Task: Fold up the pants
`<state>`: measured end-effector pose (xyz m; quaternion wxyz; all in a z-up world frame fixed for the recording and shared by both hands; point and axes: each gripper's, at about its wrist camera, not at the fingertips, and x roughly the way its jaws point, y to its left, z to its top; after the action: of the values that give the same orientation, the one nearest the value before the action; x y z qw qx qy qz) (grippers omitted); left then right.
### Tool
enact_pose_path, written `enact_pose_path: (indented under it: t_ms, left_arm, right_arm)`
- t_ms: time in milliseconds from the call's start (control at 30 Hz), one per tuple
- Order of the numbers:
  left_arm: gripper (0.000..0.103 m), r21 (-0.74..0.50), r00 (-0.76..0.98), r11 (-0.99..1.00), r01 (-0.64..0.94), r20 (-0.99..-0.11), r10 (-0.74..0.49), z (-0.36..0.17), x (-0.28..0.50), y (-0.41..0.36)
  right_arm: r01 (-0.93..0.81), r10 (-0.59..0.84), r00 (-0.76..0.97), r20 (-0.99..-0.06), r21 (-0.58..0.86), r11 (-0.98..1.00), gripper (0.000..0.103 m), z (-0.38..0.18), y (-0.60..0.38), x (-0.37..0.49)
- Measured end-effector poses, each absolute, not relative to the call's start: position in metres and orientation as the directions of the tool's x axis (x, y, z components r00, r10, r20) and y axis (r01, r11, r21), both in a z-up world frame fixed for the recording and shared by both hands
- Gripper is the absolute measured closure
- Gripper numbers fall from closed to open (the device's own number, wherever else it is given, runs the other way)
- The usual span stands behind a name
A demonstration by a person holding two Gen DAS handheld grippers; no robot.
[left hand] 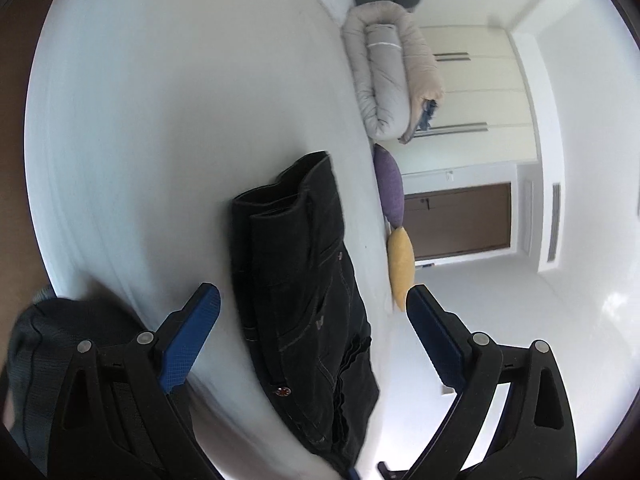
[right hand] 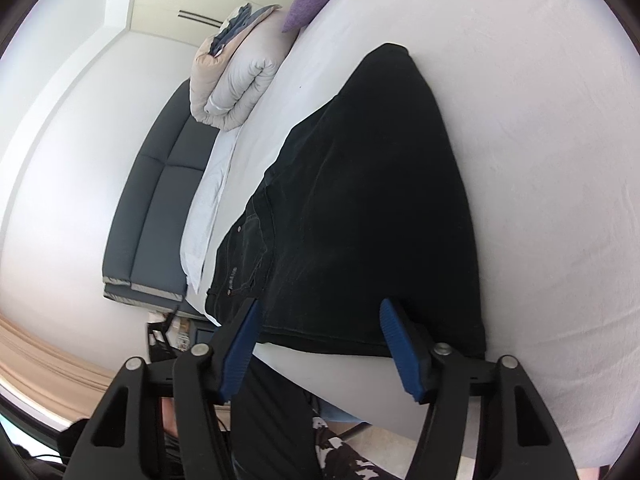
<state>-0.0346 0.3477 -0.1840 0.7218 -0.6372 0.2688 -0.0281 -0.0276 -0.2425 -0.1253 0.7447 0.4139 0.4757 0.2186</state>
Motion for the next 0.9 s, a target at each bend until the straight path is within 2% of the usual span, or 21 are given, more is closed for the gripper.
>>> enact_pose_path:
  t_ms: [467, 567, 733, 800, 867, 900]
  left_arm:
    - [0.010, -0.976, 0.879, 0.040, -0.212, -0.208, -0.428, -0.227, -0.008, 0.347]
    - [0.015, -0.978, 0.862, 0.047, -0.204, -0.202, -0.465, -0.226, 0.009, 0.339]
    - [0.033, -0.974, 0.857, 0.027, -0.224, -0.210, -0.470, -0.231, 0.018, 0.336]
    - [0.059, -0.974, 0.854, 0.028, -0.227, -0.213, -0.475, -0.231, 0.021, 0.337]
    - [0.071, -0.974, 0.853, 0.017, -0.225, -0.206, -0.479, -0.233, 0.023, 0.337]
    - [0.072, -0.974, 0.853, 0.022, -0.224, -0.207, -0.479, -0.234, 0.024, 0.337]
  right_arm:
    - [0.058, 0.734, 0.458, -0.502, 0.840, 0.539, 0.043, -0.121, -0.243, -0.025]
    - [0.057, 0.738, 0.464, -0.491, 0.847, 0.528, 0.043, -0.120, -0.243, -0.025]
    - [0.032, 0.755, 0.465, -0.462, 0.861, 0.507, 0.046, -0.109, -0.236, -0.017]
    - [0.017, 0.765, 0.456, -0.455, 0.864, 0.503, 0.046, -0.104, -0.229, -0.011]
    - [0.005, 0.768, 0.432, -0.472, 0.854, 0.521, 0.049, -0.099, -0.217, 0.002]
    - [0.000, 0.768, 0.416, -0.487, 0.844, 0.536, 0.051, -0.097, -0.210, 0.008]
